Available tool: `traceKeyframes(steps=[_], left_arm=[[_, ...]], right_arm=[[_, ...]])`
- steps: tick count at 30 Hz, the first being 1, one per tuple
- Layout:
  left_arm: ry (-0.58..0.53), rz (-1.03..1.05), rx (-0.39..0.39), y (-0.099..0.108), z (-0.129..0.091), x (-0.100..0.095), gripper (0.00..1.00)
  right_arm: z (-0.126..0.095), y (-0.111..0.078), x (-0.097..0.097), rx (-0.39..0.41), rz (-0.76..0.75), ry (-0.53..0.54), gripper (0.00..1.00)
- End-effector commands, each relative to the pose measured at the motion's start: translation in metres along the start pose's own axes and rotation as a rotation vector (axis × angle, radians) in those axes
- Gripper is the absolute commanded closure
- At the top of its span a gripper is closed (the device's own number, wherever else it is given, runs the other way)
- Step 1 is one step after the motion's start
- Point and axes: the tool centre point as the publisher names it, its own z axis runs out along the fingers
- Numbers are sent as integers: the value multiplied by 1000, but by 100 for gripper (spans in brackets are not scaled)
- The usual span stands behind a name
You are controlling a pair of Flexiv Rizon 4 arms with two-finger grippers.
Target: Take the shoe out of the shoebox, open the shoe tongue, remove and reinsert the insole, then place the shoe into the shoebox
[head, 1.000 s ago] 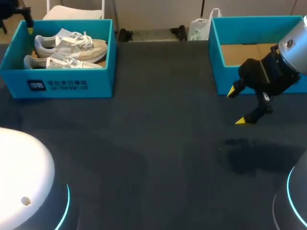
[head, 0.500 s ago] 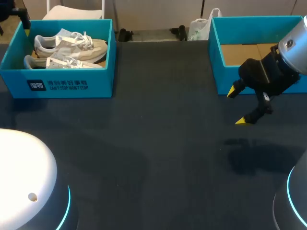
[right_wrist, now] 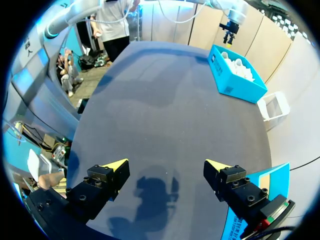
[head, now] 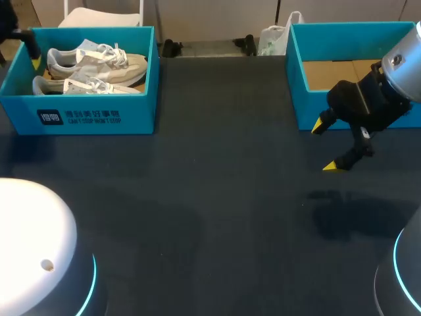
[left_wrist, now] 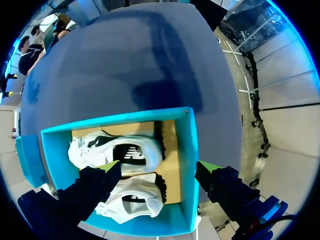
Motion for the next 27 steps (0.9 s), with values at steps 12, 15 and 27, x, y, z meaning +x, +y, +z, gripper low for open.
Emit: traceKeyframes(steps=[12, 15, 27], left_arm=[[14, 31, -15, -7, 43, -12, 3], [2, 30, -37, -3, 46, -12, 5], [-10, 12, -65, 4, 69, -10, 6]], right_arm=[[1, 0, 1, 3, 1, -2, 0], [1, 0, 1, 3, 1, -2, 0], [1, 0, 1, 3, 1, -2, 0]])
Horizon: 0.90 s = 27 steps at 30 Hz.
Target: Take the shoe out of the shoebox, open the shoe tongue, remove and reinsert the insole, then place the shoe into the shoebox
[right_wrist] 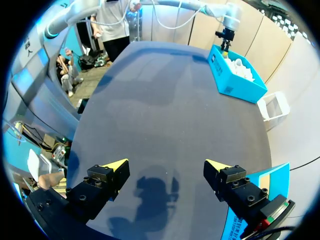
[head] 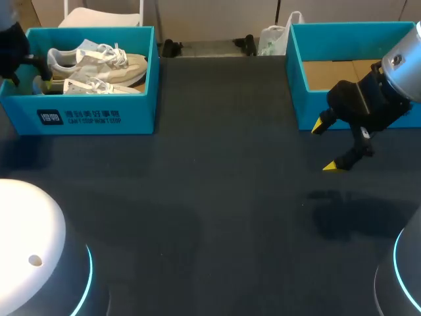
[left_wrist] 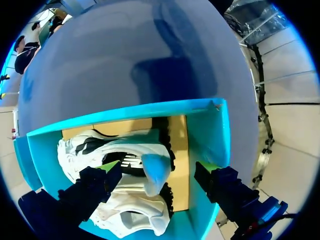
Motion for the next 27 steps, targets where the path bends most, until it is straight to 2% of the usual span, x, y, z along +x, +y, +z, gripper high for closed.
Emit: traceKeyframes(steps=[1, 4, 11, 12, 13, 15, 23, 27], left_arm=[[11, -10, 11, 6, 10, 0, 6], [12, -15, 23, 11, 16, 0, 0], [27, -20, 4, 17, 26, -3, 0], [23, -20, 6, 18, 27, -3, 2], [21, -22, 6, 18, 28, -3, 12], [22, -23, 6, 17, 31, -3, 19], [28, -30, 20, 16, 41, -2, 22], [37, -34, 14, 18, 45, -1, 20]], right_arm=[[1, 0, 1, 3, 1, -2, 0], [1, 0, 1, 3, 1, -2, 0], [1, 0, 1, 3, 1, -2, 0], [1, 0, 1, 3, 1, -2, 0], [1, 0, 1, 3, 1, -2, 0], [1, 0, 1, 3, 1, -2, 0], [1, 0, 1, 3, 1, -2, 0], [1, 0, 1, 3, 1, -2, 0]])
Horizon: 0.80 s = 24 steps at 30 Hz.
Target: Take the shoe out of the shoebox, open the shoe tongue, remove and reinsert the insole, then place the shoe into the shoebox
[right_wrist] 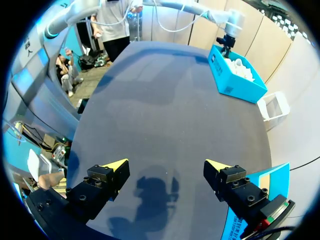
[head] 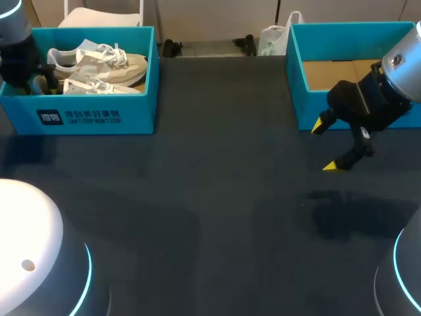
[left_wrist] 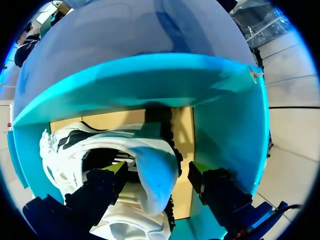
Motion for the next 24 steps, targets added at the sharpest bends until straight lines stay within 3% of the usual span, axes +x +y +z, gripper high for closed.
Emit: traceKeyframes(steps=[1, 7, 9, 14, 18, 20, 21, 24], left_arm=[[6, -2, 1, 5, 6, 0, 21], [15, -7, 16, 4, 14, 2, 21], [24, -7, 21, 4, 18, 2, 27], [36, -9, 25, 4, 23, 2, 51], [44, -8, 22, 3, 24, 3, 61], [46, -7, 32, 3, 21, 6, 82], [39, 0, 43, 3, 17, 7, 100], [35, 17, 51, 2, 2, 11, 100]], right_arm=[[1, 0, 1, 3, 1, -2, 0], [1, 0, 1, 3, 1, -2, 0], [1, 0, 1, 3, 1, -2, 0], [1, 0, 1, 3, 1, -2, 0], [1, 0, 1, 3, 1, -2, 0], [1, 0, 1, 3, 1, -2, 0], [1, 0, 1, 3, 1, -2, 0], [1, 0, 1, 3, 1, -2, 0]])
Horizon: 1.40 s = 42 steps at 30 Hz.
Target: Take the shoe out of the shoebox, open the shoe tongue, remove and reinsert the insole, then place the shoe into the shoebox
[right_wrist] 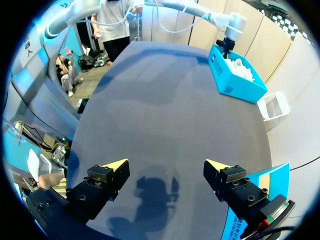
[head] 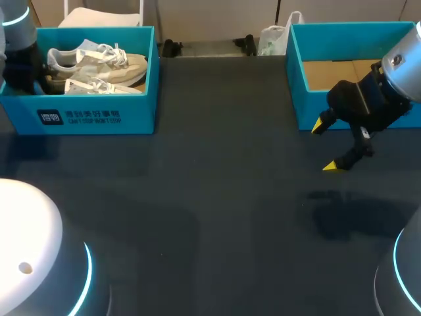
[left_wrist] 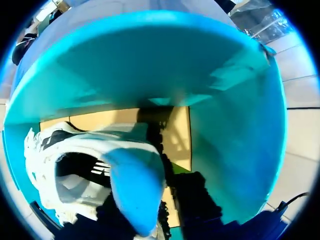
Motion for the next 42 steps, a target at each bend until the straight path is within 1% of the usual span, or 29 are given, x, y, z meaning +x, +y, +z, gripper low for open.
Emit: traceKeyframes(steps=[1, 4, 5, 6, 7, 8, 9, 12, 13, 16, 17, 18, 19, 23, 27, 28, 31, 35, 38, 42], left_arm=[[7, 20, 26, 1, -22, 4, 100], [32, 52, 46, 0, -38, 8, 100], [16, 79, 65, 0, -44, 9, 100], [46, 83, 72, -1, -49, 11, 100], [47, 79, 68, 0, -54, 11, 100], [37, 98, 96, 0, -60, 13, 100], [54, 96, 101, 1, -65, 15, 100], [38, 128, 119, 3, -83, 22, 100], [33, 133, 99, 4, -89, 24, 100], [22, 142, 100, 8, -109, 30, 100], [43, 136, 87, 9, -113, 31, 100], [66, 112, 49, 10, -118, 32, 100], [79, 132, 64, 10, -127, 34, 100], [113, 127, 58, 10, -150, 41, 100], [97, 145, 65, 10, -169, 47, 100], [95, 156, 73, 11, -172, 48, 100], [95, 150, 57, 13, -181, 51, 100], [60, 158, 73, 16, -195, 54, 100], [60, 136, 97, 19, -206, 54, 100], [60, 136, 97, 19, -206, 54, 100]], right_arm=[[1, 0, 1, 3, 1, -2, 0], [1, 0, 1, 3, 1, -2, 0], [1, 0, 1, 3, 1, -2, 0], [1, 0, 1, 3, 1, -2, 0], [1, 0, 1, 3, 1, -2, 0], [1, 0, 1, 3, 1, -2, 0], [1, 0, 1, 3, 1, -2, 0], [1, 0, 1, 3, 1, -2, 0], [1, 0, 1, 3, 1, -2, 0], [1, 0, 1, 3, 1, -2, 0], [1, 0, 1, 3, 1, -2, 0], [1, 0, 1, 3, 1, -2, 0], [1, 0, 1, 3, 1, -2, 0], [1, 0, 1, 3, 1, -2, 0], [1, 0, 1, 3, 1, -2, 0], [1, 0, 1, 3, 1, -2, 0], [1, 0, 1, 3, 1, -2, 0], [1, 0, 1, 3, 1, -2, 0], [1, 0, 1, 3, 1, -2, 0], [1, 0, 1, 3, 1, -2, 0]])
